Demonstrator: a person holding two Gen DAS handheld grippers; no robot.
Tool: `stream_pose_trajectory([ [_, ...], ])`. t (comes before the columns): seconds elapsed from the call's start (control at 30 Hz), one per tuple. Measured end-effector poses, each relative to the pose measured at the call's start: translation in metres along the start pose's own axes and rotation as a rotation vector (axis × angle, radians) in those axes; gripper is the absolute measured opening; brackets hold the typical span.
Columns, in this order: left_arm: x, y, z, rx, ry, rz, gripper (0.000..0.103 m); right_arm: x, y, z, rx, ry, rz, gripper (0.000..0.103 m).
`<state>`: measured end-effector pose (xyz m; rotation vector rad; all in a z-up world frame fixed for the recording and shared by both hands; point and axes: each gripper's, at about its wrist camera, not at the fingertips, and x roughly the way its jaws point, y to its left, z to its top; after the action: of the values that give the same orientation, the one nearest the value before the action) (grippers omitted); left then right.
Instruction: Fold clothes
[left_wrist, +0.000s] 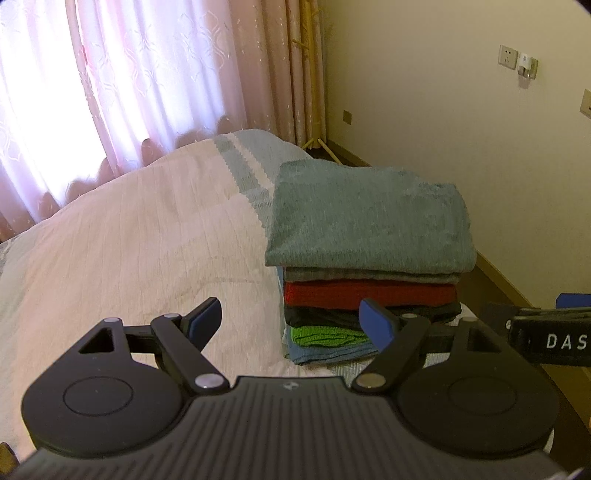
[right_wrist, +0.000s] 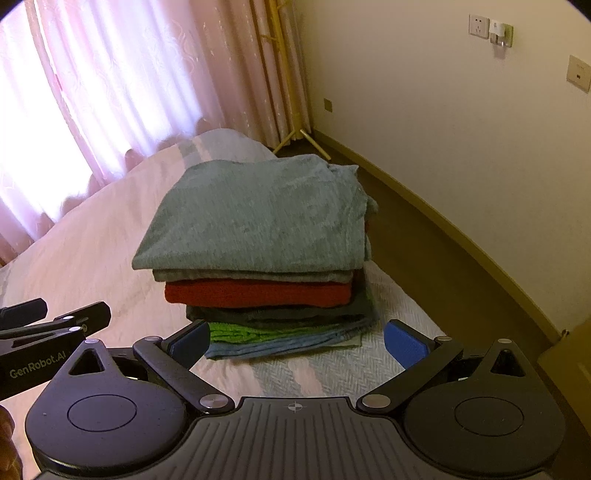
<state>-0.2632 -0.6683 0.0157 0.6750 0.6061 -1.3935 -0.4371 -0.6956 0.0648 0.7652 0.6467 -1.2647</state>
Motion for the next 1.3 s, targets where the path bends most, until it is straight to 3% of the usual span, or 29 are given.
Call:
stream_pose_trajectory([
  [1.3, 0.018, -0.011, -0.035, 0.013, 0.072, 0.016, 0.079, 0.012, -0.014, -0.029, -0.002, 0.072, -0.006, 0.103],
])
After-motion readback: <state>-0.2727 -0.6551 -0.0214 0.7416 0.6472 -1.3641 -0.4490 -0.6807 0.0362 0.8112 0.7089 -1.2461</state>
